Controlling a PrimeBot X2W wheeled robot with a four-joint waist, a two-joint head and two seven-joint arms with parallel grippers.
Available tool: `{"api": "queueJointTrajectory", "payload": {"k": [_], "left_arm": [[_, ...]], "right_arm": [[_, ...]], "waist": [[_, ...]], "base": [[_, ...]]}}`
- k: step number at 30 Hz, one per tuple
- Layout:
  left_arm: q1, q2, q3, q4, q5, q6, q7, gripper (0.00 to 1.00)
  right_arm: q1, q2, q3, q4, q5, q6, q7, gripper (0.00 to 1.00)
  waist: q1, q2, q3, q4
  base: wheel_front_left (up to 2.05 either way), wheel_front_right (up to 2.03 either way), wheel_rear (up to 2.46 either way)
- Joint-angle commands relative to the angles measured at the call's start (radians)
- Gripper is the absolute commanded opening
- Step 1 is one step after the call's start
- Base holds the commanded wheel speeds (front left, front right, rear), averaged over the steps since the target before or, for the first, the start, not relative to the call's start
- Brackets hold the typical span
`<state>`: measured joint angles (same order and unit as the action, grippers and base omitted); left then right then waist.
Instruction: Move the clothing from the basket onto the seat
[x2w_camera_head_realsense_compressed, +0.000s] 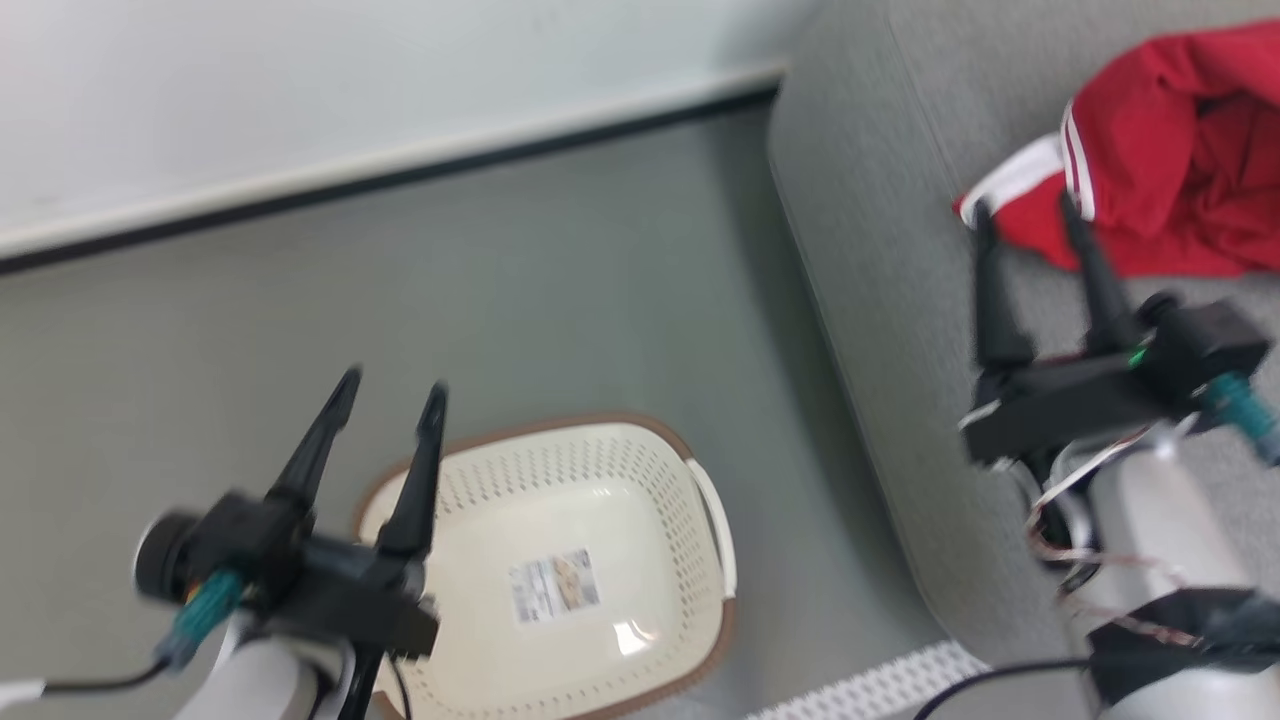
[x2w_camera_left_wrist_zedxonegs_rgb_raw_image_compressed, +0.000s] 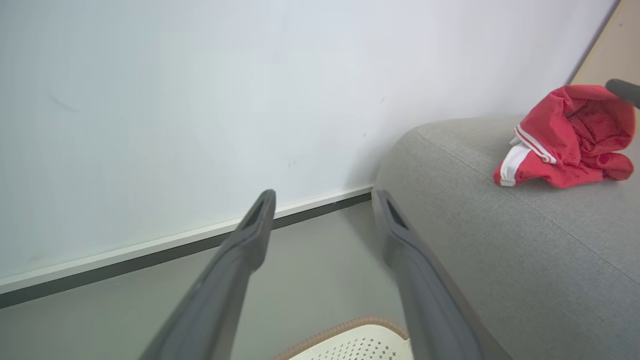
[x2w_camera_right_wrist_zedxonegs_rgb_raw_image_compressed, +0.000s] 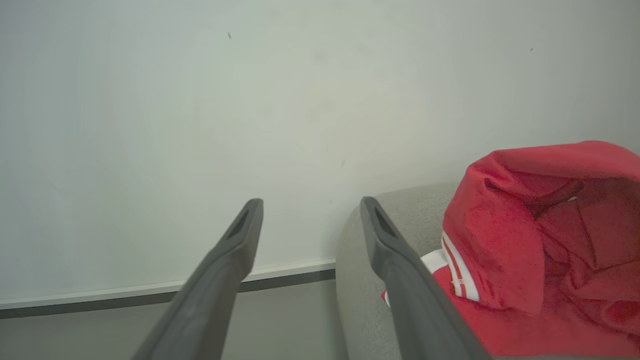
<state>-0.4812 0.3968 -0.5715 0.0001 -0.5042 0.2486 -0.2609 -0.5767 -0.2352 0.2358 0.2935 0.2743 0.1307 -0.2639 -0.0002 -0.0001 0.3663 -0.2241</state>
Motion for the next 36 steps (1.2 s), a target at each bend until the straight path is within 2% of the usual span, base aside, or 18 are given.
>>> {"api": "queueJointTrajectory", "payload": {"k": [1, 7, 11, 17, 21, 23, 27, 31, 36], "left_arm": [[0.065, -0.004, 0.028, -0.012, -0.004, 0.009, -0.005, 1.00], [0.265, -0.030, 0.168, -0.059, 0.011, 0.035, -0.004, 1.00], [0.379, -0.068, 0.249, -0.096, 0.016, 0.026, -0.005, 1.00], [0.506, -0.125, 0.363, -0.139, 0.048, -0.009, -0.005, 1.00], [0.574, -0.155, 0.408, -0.163, 0.114, -0.040, -0.005, 1.00], [0.588, -0.163, 0.415, -0.169, 0.129, -0.049, -0.005, 1.00], [0.634, -0.188, 0.430, -0.184, 0.207, -0.107, -0.005, 1.00], [0.674, -0.220, 0.442, -0.182, 0.271, -0.146, -0.005, 1.00], [0.700, -0.258, 0.472, -0.150, 0.313, -0.187, -0.005, 1.00]], "right_arm": [[0.040, 0.014, 0.021, -0.007, 0.009, 0.000, -0.001, 1.00], [0.148, 0.032, 0.097, -0.023, 0.026, 0.000, -0.001, 1.00], [0.222, 0.039, 0.101, -0.030, 0.030, 0.000, -0.001, 1.00], [0.335, 0.060, 0.075, -0.061, 0.025, 0.000, -0.001, 1.00], [0.402, 0.079, 0.073, -0.085, 0.018, 0.000, -0.001, 1.00], [0.416, 0.078, 0.079, -0.090, 0.014, 0.000, -0.001, 1.00], [0.471, 0.089, 0.080, -0.099, 0.013, 0.000, -0.001, 1.00], [0.519, 0.094, 0.085, -0.118, 0.005, 0.000, -0.001, 1.00], [0.584, 0.108, 0.047, -0.148, -0.027, 0.000, 0.000, 1.00]], "waist": [[0.0002, 0.0001, -0.140, 0.112], [0.0002, 0.0001, -0.239, 0.154], [0.0002, 0.0001, -0.303, 0.185], [0.0002, 0.0001, -0.383, 0.223], [0.0002, 0.0001, -0.417, 0.230], [0.0002, 0.0001, -0.423, 0.229], [0.0002, 0.0001, -0.450, 0.230], [0.0002, 0.0001, -0.470, 0.225], [0.0002, 0.0001, -0.489, 0.218]], "base": [[0.00, 0.00, 0.00], [0.00, 0.00, 0.00], [0.00, 0.00, 0.00], [0.00, 0.00, 0.00], [0.00, 0.00, 0.00], [0.00, 0.00, 0.00], [0.00, 0.00, 0.00], [0.00, 0.00, 0.00], [0.00, 0.00, 0.00]]}}
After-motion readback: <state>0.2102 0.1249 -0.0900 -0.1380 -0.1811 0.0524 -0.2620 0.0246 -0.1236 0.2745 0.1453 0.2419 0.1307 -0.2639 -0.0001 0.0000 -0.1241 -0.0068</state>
